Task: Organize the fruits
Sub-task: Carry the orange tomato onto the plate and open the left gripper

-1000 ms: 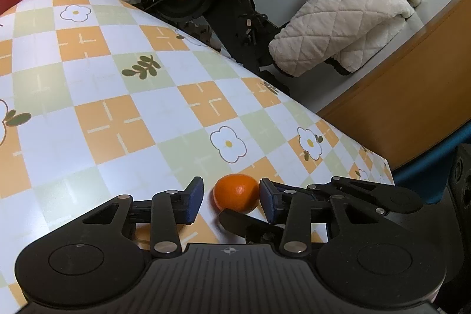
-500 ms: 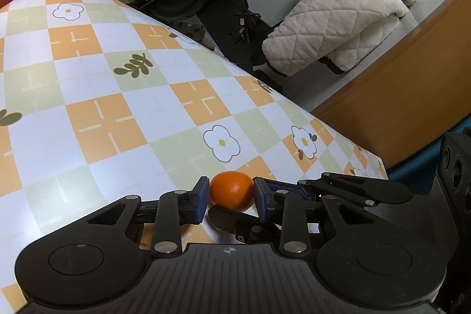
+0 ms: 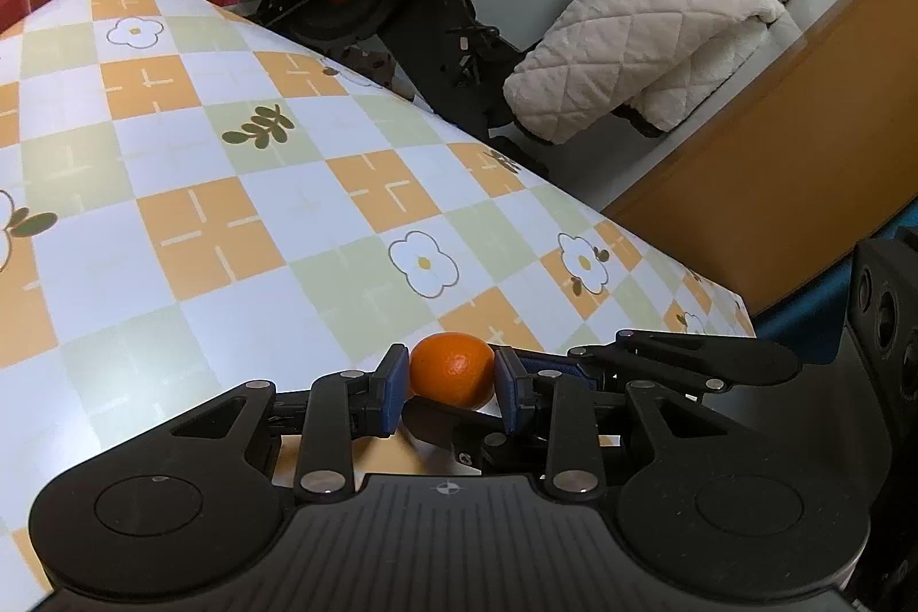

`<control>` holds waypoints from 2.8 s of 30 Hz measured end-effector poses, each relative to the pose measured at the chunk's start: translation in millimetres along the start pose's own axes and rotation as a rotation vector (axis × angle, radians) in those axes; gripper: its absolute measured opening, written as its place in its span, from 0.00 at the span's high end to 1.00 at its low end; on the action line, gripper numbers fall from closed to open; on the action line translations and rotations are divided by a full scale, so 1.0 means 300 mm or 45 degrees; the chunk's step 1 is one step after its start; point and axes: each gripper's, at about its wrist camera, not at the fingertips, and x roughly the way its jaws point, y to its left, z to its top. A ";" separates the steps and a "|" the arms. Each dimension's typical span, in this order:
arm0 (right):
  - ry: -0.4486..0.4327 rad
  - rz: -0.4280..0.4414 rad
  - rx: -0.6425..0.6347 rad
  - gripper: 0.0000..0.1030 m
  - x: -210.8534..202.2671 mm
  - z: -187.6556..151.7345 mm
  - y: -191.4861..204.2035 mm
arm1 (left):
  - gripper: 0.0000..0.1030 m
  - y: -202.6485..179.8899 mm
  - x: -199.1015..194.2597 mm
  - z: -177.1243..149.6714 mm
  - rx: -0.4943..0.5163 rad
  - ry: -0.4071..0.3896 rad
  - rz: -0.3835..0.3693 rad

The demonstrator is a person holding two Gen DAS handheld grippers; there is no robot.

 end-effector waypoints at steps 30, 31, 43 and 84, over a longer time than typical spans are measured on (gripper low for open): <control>-0.243 -0.079 0.206 0.63 -0.422 -0.357 -0.012 | 0.67 -0.343 -0.140 -0.207 0.200 0.019 -0.033; -0.253 -0.082 0.215 0.63 -0.435 -0.368 -0.018 | 0.67 -0.356 -0.139 -0.212 0.208 0.020 -0.037; -0.301 -0.123 0.336 0.63 -0.548 -0.529 -0.139 | 0.67 -0.528 -0.064 -0.289 0.341 0.085 -0.081; -0.337 -0.065 0.430 0.62 -0.536 -0.639 -0.179 | 0.66 -0.554 -0.028 -0.343 0.363 0.134 -0.012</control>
